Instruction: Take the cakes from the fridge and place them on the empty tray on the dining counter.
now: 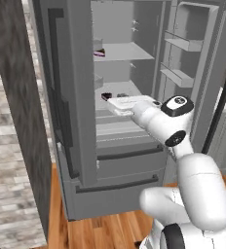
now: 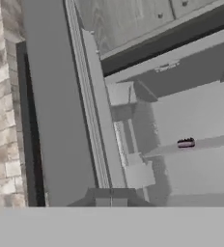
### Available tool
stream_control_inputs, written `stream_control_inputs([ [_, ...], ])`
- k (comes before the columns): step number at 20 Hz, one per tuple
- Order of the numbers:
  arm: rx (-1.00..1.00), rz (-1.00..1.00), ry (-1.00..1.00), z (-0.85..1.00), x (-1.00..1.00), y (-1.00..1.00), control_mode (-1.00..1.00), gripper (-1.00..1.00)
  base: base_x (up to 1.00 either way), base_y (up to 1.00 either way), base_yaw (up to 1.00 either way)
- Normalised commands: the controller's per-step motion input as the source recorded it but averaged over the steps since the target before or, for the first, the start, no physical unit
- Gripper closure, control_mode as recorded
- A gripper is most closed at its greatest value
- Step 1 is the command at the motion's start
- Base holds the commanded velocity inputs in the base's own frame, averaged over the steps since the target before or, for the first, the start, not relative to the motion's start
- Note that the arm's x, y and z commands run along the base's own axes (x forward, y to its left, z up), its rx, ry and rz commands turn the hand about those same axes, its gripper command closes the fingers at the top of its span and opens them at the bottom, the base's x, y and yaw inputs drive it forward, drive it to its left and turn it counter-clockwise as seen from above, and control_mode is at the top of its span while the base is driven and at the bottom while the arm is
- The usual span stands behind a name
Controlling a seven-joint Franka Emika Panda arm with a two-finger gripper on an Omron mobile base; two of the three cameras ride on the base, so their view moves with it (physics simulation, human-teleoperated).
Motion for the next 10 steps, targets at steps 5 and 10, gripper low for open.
stream_control_inputs([
  [5, 0.51, 0.45, 0.39, 0.00, 0.95, -0.07, -1.00, 1.00, 0.00, 0.00, 0.00],
  [10, 0.31, 0.37, 0.41, -0.03, 0.80, -0.02, -1.00, 1.00, 0.00, 0.00, 0.00],
])
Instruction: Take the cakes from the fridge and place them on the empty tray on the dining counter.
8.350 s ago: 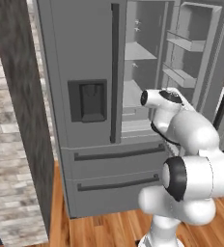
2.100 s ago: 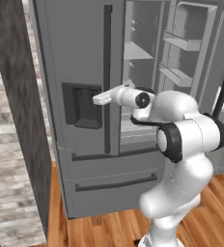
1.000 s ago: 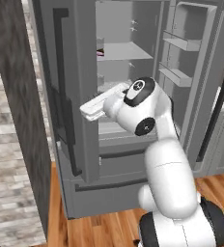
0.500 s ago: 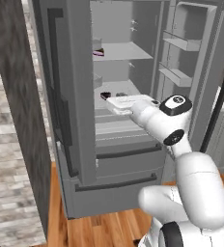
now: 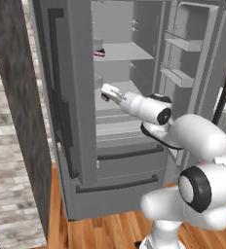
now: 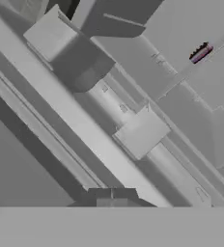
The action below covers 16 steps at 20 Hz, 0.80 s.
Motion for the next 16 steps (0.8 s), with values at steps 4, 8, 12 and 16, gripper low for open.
stream_control_inputs([
  [4, 0.28, 0.33, 0.44, -0.10, 0.65, 0.00, -1.00, 1.00, 0.00, 0.00, 0.00],
  [8, 0.20, 0.22, 0.28, 0.00, 0.44, 0.00, -1.00, 1.00, 0.00, 0.00, 0.00],
  [12, 0.17, 0.09, 0.14, 0.00, 0.21, -0.26, -1.00, 1.00, 0.00, 0.00, 0.00],
  [16, 0.16, 0.02, 0.07, 0.00, 0.13, -0.39, -1.00, 1.00, 0.00, 0.00, 0.00],
])
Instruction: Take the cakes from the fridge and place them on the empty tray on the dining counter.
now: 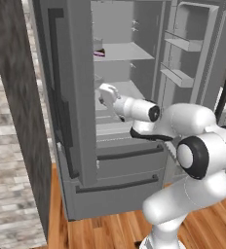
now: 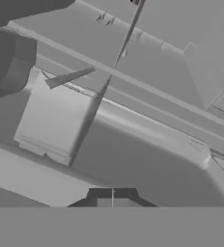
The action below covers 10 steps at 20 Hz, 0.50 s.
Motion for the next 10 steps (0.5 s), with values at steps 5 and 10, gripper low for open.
stream_control_inputs([
  [5, 0.20, 0.10, 0.17, 0.00, 0.37, -0.21, -1.00, 1.00, 0.00, 0.00, 0.00],
  [10, 0.26, 0.25, 0.22, 0.00, 0.55, -0.22, -1.00, 1.00, 0.00, 0.00, 0.00],
])
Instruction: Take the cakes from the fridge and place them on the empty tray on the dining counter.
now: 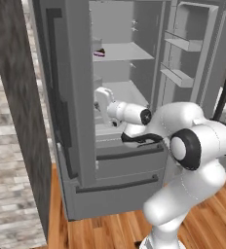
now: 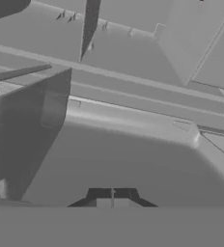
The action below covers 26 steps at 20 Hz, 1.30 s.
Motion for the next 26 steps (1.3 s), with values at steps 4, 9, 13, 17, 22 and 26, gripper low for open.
stream_control_inputs([
  [4, 0.23, 0.25, 0.12, 0.00, 0.43, -0.23, -1.00, 1.00, 0.00, 0.00, 0.00],
  [9, 0.10, 0.23, 0.19, 0.00, 0.04, 0.89, -1.00, 1.00, 0.00, 0.00, 0.00],
  [13, 0.03, 0.22, 0.22, 0.00, 0.42, 1.00, -1.00, 1.00, 0.00, 0.00, 0.00],
  [17, 0.09, 0.16, 0.10, 0.00, 0.24, 0.41, -1.00, 1.00, 0.00, 0.00, 0.00],
  [22, 0.00, 0.00, -0.03, 0.36, -0.02, -0.23, -1.00, 1.00, 0.00, 0.00, 0.00],
  [26, -0.13, -0.13, -0.02, 0.71, -0.03, -0.91, -1.00, 1.00, 0.00, 0.00, 0.00],
])
